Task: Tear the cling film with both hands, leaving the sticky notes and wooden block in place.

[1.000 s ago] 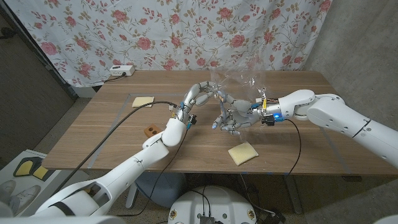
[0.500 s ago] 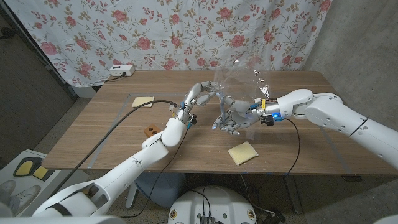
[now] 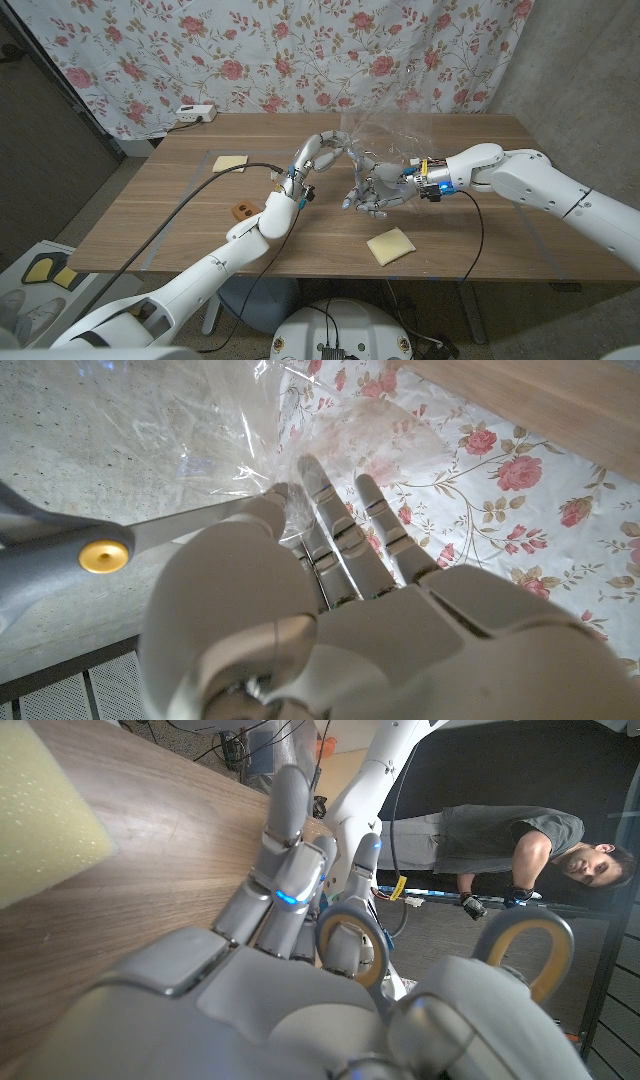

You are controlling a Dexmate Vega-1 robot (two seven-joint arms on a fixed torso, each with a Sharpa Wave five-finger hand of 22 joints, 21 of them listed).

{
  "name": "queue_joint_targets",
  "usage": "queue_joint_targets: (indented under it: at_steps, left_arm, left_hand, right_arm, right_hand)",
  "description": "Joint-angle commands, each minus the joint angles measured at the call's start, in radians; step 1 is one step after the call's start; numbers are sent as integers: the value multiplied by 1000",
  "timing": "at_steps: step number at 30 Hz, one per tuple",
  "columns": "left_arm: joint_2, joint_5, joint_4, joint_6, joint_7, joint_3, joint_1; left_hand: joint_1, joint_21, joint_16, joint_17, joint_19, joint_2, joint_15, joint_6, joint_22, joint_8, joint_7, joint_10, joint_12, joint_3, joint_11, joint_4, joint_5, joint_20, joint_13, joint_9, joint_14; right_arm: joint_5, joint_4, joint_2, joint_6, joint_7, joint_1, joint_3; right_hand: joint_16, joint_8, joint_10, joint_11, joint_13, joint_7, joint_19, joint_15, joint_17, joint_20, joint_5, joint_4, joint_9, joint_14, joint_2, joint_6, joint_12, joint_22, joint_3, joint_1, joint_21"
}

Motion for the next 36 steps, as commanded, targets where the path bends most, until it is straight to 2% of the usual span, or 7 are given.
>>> queue_joint_targets:
  at_steps: [1,5,26,28,32,36]
  left_arm:
    - [1,10,5,-7,8,-1,0]
    - [1,18,7,-9,14,0,-2]
    - [3,45,12,-19,34,7,-7]
    - [2,51,16,-25,38,8,-9]
    - [1,69,18,-30,51,13,-11]
    - [0,79,21,-35,58,17,-11]
  left_hand:
    - [-7,8,-4,6,-6,-3,-1,-1,0,10,-5,5,-4,-3,-1,4,6,2,5,6,4]
    - [-7,12,-6,9,-7,-4,-1,-1,-2,11,-7,4,-6,-4,-1,4,7,2,5,10,4]
    - [-9,28,-14,18,-13,-6,-1,2,-13,9,-6,7,-11,-7,-1,5,12,0,10,17,6]
    - [-9,30,-16,19,-13,-6,0,3,-15,8,-6,7,-13,-7,-1,6,13,-4,9,17,5]
    - [-13,34,-23,20,-18,-9,-1,6,-22,5,-7,10,-17,-10,-1,8,15,-31,7,14,3]
    - [-14,36,-26,21,-19,-11,-1,7,-26,4,-8,11,-20,-11,-2,8,17,-39,6,15,3]
  right_arm:
    - [7,-9,-10,-5,-17,-8,13]
    - [7,-8,-12,-5,-16,-8,13]
    - [-21,4,-4,-12,-8,16,-3]
    - [-21,4,-4,-15,-9,17,-3]
    - [-23,6,-3,-16,-7,21,-4]
    - [-20,9,0,-26,-10,24,-5]
  right_hand:
    - [-2,7,160,-139,4,97,20,-63,0,-48,-5,-12,7,-32,17,-81,9,3,15,45,1]
    - [-4,9,160,-139,5,96,22,-62,0,-48,-14,-18,9,-32,33,-78,13,4,20,72,3]
    - [-6,8,169,-140,-6,92,23,-63,0,-48,-51,-42,10,-24,65,-73,17,5,31,163,10]
    - [-6,9,168,-142,-5,91,22,-63,0,-48,-56,-45,10,-23,70,-71,18,7,33,174,12]
    - [-7,9,169,-141,-4,91,24,-63,0,-48,-67,-49,13,-22,78,-70,20,6,34,193,14]
    - [-8,10,170,-143,-4,90,23,-64,0,-48,-79,-62,15,-19,104,-66,23,3,50,236,15]
